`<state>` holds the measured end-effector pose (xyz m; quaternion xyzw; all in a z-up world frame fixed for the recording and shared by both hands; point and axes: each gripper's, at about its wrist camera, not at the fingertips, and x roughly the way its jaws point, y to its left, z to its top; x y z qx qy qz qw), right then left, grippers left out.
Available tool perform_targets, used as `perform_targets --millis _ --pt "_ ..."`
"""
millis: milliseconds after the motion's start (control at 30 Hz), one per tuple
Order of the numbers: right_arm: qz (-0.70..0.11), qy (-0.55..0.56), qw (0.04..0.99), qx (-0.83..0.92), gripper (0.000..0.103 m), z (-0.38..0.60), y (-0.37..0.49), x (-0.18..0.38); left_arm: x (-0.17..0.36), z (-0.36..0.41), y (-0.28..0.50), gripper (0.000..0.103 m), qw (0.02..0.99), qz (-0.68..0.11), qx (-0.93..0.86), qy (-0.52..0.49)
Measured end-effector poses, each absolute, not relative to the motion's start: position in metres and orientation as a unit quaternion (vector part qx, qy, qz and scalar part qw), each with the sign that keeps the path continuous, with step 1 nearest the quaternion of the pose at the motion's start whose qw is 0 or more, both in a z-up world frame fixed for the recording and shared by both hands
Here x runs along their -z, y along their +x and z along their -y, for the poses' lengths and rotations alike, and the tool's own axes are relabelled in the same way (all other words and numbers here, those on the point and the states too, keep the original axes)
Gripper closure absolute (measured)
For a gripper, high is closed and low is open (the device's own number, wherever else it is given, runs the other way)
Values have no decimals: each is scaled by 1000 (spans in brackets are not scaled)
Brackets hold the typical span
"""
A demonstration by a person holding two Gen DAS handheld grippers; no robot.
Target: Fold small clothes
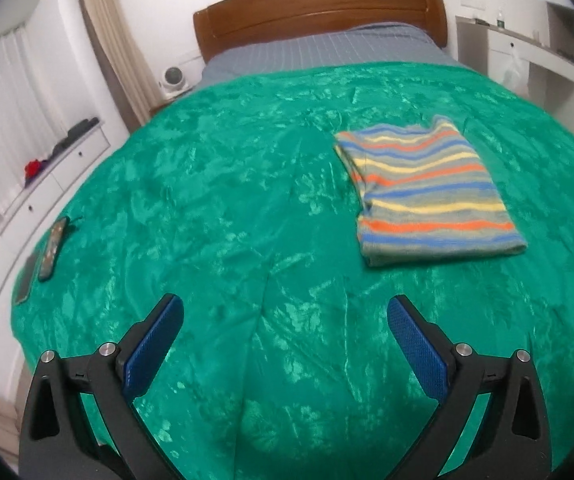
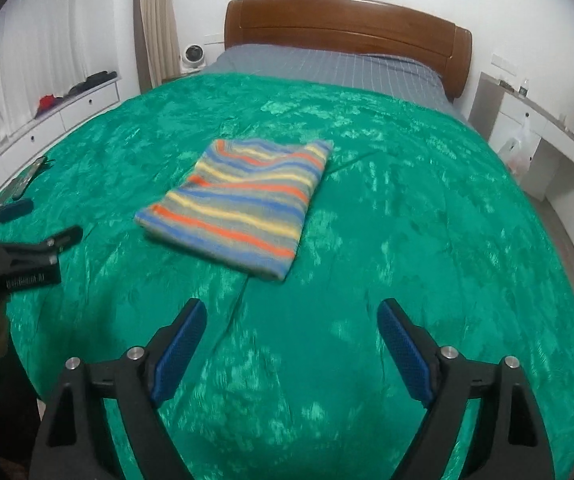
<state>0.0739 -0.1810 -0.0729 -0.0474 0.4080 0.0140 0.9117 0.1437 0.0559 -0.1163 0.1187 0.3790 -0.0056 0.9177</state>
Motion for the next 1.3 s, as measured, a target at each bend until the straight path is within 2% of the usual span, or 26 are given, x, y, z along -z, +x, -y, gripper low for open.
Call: perform_targets --millis 200,300,400,533,633,800,833,867,900,933,967,1000,1067,1133,1267,1300 --pt "-441 15 897 -33 14 205 59 104 132 -44 152 1 893 -426 77 120" --pt "-431 48 900 -41 14 217 71 101 119 -42 179 1 897 -418 102 101" --pt "-406 81 909 -48 14 236 102 88 108 -46 237 1 888 -433 148 46" --pt "-390 145 907 -64 14 266 172 86 127 -41 319 1 855 -487 179 -8" --pt "-416 199 882 -96 15 276 231 109 155 -34 360 1 846 -510 152 -2" --pt "-460 255 840 -136 18 265 307 159 188 -13 387 1 822 -542 175 3" --pt "-462 266 834 -141 23 262 318 169 193 -8 388 1 823 -541 174 16" --pt "-459 270 834 -145 34 255 326 174 193 -6 386 1 826 -536 173 22" --pt "-458 265 835 -146 45 251 329 175 193 -4 385 10 829 -531 173 28" --pt "-467 239 839 -143 68 239 334 175 192 -1 383 23 832 -523 181 28" --pt "-479 188 848 -123 71 225 337 173 189 2 381 52 831 -520 193 23" --pt "-480 122 862 -104 75 205 336 165 186 6 378 76 831 -518 202 23" --pt "-469 21 879 -82 79 174 328 150 172 16 368 87 844 -501 183 56" --pt "-442 -20 893 -83 80 153 317 127 148 12 359 91 853 -485 189 39" --pt "-396 20 912 -103 80 151 296 76 97 -3 341 89 880 -436 186 23" --pt "-389 33 914 -106 80 155 294 68 94 -4 338 78 883 -432 184 25"
